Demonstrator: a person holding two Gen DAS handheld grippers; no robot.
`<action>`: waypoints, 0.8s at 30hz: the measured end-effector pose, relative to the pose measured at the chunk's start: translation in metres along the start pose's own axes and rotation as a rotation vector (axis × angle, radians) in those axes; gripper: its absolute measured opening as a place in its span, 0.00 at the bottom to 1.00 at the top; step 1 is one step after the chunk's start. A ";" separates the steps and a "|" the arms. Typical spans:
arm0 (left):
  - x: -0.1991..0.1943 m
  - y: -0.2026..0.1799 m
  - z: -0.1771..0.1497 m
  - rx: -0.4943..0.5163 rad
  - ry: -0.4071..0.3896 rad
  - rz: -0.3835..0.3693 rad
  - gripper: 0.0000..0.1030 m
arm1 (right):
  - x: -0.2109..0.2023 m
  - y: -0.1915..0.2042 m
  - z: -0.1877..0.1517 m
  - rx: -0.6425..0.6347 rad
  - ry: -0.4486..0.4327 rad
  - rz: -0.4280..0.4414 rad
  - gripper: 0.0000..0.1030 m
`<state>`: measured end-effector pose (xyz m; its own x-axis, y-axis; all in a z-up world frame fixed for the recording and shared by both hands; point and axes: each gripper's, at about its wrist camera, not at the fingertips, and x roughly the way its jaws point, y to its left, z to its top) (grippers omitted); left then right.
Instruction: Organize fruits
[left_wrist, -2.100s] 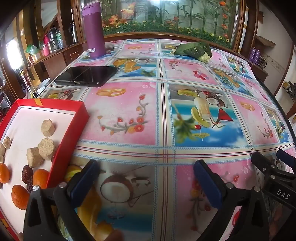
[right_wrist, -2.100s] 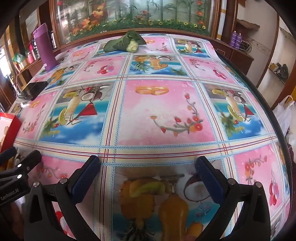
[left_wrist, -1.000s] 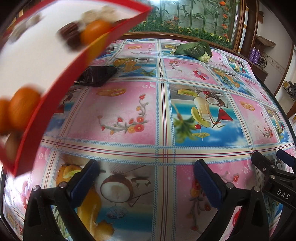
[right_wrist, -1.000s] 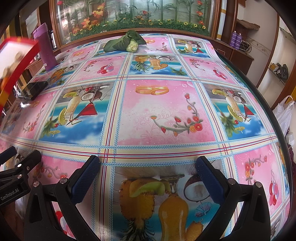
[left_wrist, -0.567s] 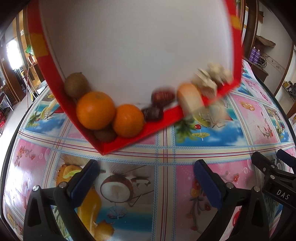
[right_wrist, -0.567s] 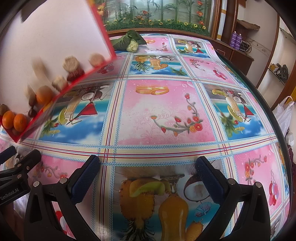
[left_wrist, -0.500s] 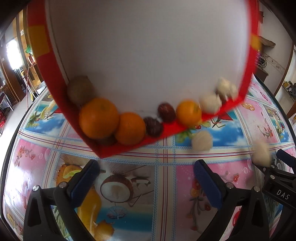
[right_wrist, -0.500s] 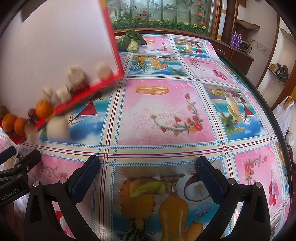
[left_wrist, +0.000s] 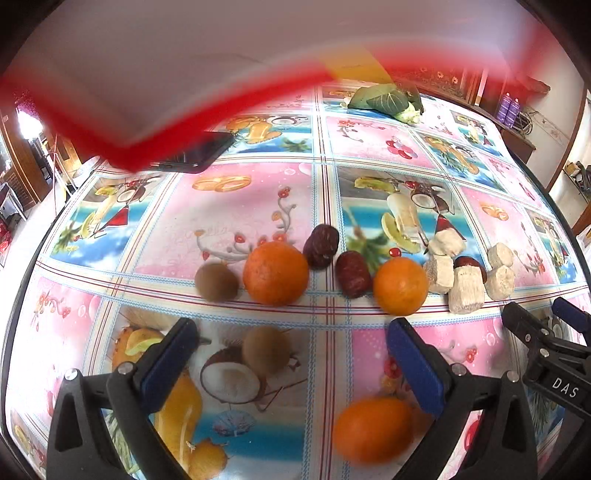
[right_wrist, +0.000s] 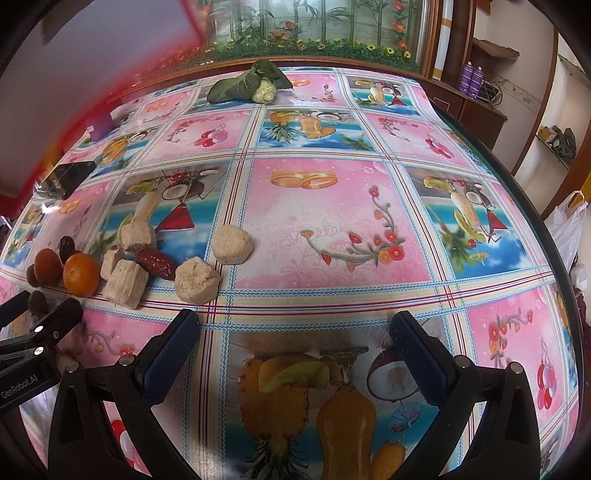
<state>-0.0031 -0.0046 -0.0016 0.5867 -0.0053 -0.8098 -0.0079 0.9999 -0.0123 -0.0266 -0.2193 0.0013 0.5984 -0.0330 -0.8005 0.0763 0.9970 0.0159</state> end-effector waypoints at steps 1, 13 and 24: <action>0.000 0.000 0.000 0.000 0.000 0.000 1.00 | 0.000 0.000 0.000 0.000 0.000 0.000 1.00; -0.002 0.000 0.000 0.001 0.000 0.001 1.00 | 0.000 0.000 0.000 0.000 -0.001 -0.001 1.00; -0.002 -0.001 0.000 0.001 0.000 0.001 1.00 | 0.000 0.000 -0.001 -0.006 -0.003 0.002 1.00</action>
<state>-0.0045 -0.0052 0.0002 0.5866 -0.0042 -0.8098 -0.0081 0.9999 -0.0110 -0.0271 -0.2189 0.0009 0.6007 -0.0308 -0.7989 0.0702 0.9974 0.0143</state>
